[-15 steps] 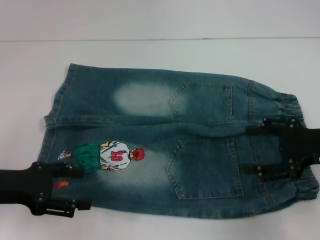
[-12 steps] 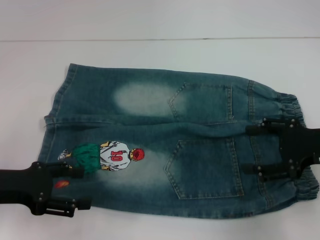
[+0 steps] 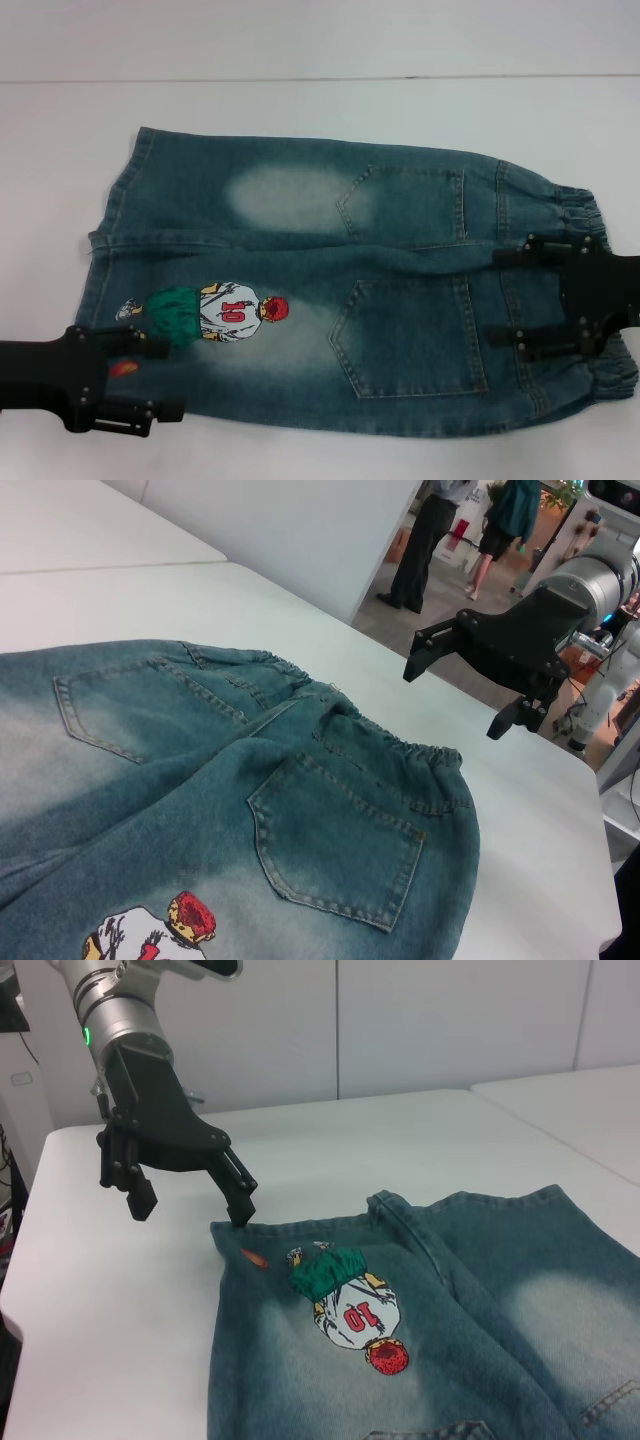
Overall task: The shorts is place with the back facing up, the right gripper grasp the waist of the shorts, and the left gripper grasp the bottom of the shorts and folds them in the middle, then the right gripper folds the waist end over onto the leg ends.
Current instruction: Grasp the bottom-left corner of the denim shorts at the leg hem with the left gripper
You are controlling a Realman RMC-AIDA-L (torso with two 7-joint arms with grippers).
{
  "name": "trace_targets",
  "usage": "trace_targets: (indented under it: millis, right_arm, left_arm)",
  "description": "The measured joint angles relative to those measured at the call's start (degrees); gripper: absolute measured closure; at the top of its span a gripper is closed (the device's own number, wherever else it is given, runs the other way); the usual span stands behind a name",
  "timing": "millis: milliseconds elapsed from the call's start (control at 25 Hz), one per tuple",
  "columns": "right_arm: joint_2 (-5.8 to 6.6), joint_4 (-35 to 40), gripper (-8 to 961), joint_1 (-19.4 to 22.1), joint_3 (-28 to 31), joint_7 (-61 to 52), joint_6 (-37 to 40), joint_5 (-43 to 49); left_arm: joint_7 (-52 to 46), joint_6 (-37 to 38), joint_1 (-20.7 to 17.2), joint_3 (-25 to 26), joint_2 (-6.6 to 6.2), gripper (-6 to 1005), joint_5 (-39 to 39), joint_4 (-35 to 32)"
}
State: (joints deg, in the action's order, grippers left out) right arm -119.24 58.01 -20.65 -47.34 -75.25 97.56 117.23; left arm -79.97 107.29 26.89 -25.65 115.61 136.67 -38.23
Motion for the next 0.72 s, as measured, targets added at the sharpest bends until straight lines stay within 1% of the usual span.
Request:
trace_targets:
  millis: [280, 400, 560, 600, 720]
  right_arm:
    - [-0.04, 0.0, 37, 0.0, 0.5, 0.6, 0.1, 0.0]
    - [-0.03, 0.0, 38, 0.1, 1.0, 1.6, -0.1, 0.0]
    - [-0.07, 0.0, 38, 0.2, 2.4, 3.2, -0.1, 0.0]
    - [-0.06, 0.0, 38, 0.2, 2.8, 3.6, -0.1, 0.1]
    - [0.0, 0.0, 38, 0.2, 3.8, 4.2, -0.1, 0.2]
  left_arm:
    - [-2.8, 0.4, 0.0, 1.0, 0.12, 64, -0.9, -0.3]
    - [-9.0, 1.8, 0.1, 2.0, 0.16, 64, -1.8, -2.9]
    - [-22.0, 3.9, 0.4, 1.3, 0.11, 65, -1.0, -11.7]
    - [-27.1, 4.2, 0.4, 0.6, -0.03, 65, -0.3, -14.9]
    - [-38.3, 3.9, 0.5, -1.7, -0.64, 65, 2.2, -21.1]
